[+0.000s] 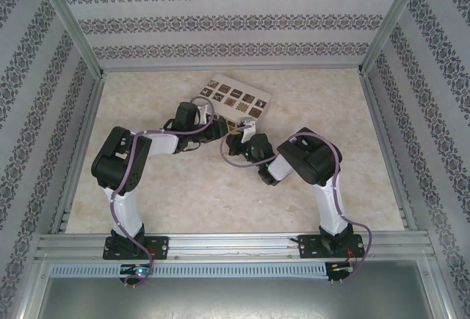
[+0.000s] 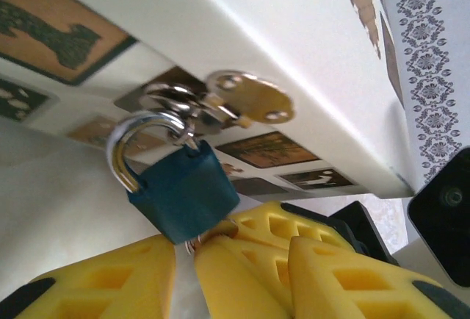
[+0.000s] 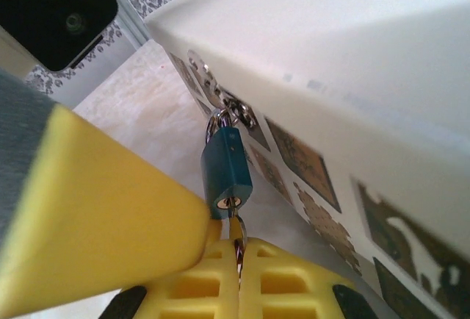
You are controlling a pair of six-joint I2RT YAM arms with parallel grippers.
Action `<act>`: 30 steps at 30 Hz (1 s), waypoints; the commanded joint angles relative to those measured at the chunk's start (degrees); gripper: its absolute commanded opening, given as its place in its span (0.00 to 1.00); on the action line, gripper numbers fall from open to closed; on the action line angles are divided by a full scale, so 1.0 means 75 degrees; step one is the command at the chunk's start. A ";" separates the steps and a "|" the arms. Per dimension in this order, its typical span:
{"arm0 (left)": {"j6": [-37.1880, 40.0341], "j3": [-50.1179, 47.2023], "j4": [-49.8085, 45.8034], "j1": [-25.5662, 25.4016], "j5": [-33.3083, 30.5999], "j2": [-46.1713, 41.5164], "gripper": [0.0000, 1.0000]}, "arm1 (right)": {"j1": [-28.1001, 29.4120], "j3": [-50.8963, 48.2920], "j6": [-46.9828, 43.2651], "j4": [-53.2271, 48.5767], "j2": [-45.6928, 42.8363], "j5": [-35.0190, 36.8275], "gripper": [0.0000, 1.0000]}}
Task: Unlock the padlock with the key
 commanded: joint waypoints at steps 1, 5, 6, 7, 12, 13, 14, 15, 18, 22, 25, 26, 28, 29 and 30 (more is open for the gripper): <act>-0.0164 -0.0217 0.0311 0.0050 0.0107 -0.0366 0.45 | 0.0064 -0.0110 0.0148 0.0318 0.0170 0.0144 0.00; -0.0299 -0.0605 0.0419 0.0271 -0.0278 -0.0626 0.51 | 0.0154 -0.0240 0.0172 0.0261 0.0234 0.0263 0.00; -0.0375 -0.0702 0.0570 0.0324 -0.0292 -0.0686 0.53 | 0.0175 -0.0246 0.0206 0.0261 0.0261 0.0252 0.00; -0.0488 -0.0803 0.0740 0.0390 -0.0282 -0.0739 0.54 | 0.0193 -0.0257 0.0247 0.0261 0.0291 0.0251 0.00; -0.1365 -0.1449 0.2032 0.0739 -0.0230 -0.0895 0.56 | 0.0227 -0.0223 0.0448 0.0249 0.0234 0.0198 0.00; -0.1623 -0.1598 0.2407 0.0831 -0.0213 -0.0905 0.56 | 0.0225 -0.0233 0.0517 0.0240 0.0191 0.0203 0.00; -0.1832 -0.1723 0.2692 0.0907 -0.0195 -0.0902 0.56 | 0.0226 -0.0235 0.0599 0.0229 0.0158 0.0204 0.00; -0.2053 -0.1845 0.2974 0.0973 -0.0200 -0.0895 0.56 | 0.0239 -0.0246 0.0718 0.0220 0.0123 0.0216 0.00; -0.2410 -0.2067 0.3404 0.1075 -0.0217 -0.0848 0.55 | 0.0247 -0.0268 0.1140 0.0278 0.0072 0.0149 0.00; -0.2729 -0.2144 0.3793 0.1078 -0.0099 -0.0677 0.54 | 0.0336 -0.0293 0.1473 0.0272 -0.0023 0.0096 0.00; -0.3040 -0.2139 0.4106 0.1086 -0.0007 -0.0506 0.53 | 0.0376 -0.0350 0.1683 0.0304 -0.0055 0.0092 0.00; -0.3097 -0.2124 0.4138 0.1081 0.0028 -0.0449 0.52 | 0.0384 -0.0372 0.1753 0.0358 -0.0038 0.0098 0.00; -0.3196 -0.2088 0.4161 0.1077 0.0104 -0.0323 0.50 | 0.0417 -0.0416 0.1924 0.0413 -0.0042 0.0121 0.00; -0.3242 -0.2075 0.4204 0.1074 0.0133 -0.0271 0.50 | 0.0422 -0.0432 0.1992 0.0441 -0.0051 0.0122 0.00; -0.3311 -0.2080 0.4275 0.1072 0.0157 -0.0223 0.49 | 0.0446 -0.0445 0.2070 0.0460 -0.0053 0.0133 0.00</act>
